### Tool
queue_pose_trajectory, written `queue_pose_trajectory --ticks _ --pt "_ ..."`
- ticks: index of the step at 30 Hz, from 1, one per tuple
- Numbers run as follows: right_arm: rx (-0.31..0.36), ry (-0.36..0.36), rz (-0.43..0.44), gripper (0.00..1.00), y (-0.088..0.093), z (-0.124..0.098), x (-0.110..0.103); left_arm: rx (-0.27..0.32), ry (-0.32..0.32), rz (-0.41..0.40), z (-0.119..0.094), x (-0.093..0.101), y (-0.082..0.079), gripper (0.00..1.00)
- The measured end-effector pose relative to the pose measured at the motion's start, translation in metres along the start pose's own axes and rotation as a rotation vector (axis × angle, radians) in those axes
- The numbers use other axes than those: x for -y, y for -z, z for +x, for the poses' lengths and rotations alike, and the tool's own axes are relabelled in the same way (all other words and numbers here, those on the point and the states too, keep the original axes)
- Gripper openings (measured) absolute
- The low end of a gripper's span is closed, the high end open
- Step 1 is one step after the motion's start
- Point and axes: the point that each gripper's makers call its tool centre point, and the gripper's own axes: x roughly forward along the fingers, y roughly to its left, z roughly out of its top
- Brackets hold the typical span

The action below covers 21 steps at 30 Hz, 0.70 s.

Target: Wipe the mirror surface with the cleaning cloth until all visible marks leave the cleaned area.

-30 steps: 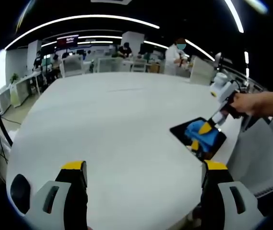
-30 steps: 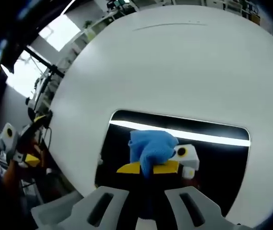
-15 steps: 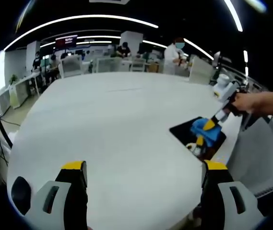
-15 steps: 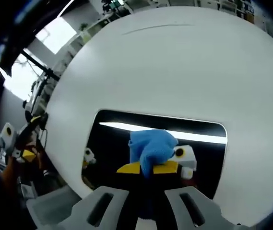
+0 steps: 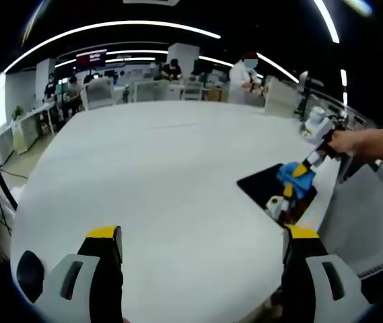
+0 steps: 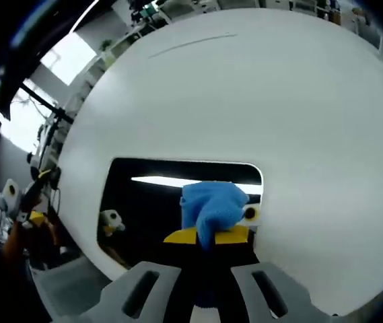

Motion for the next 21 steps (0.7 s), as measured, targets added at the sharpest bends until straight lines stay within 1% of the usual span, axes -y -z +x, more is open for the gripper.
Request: queue_pose_trajectory --ticks 5,10,18,19,20,21 --pt "0.005 0.015 0.002 0.0 0.001 -0.004 0.01 -0.004 0.002 0.003 0.0 0.001 0.001 0.99" --pt "0.01 0.021 -0.006 0.0 0.001 -0.004 0.011 -0.006 0.003 0.005 0.0 0.002 0.0 0.99" --pt "0.004 0.024 0.003 0.0 0.001 -0.004 0.01 -0.003 0.001 0.006 -0.001 0.002 0.0 0.99" --pt "0.003 0.032 -0.002 0.0 0.001 -0.004 0.011 -0.004 0.0 0.006 -0.001 0.001 0.0 0.99" --pt "-0.002 0.044 -0.025 0.0 0.002 -0.005 0.014 -0.004 -0.001 0.005 -0.001 0.001 0.001 0.99" --pt "-0.002 0.042 -0.021 0.0 0.002 -0.005 0.014 -0.004 -0.003 0.005 -0.003 0.001 0.001 0.99"
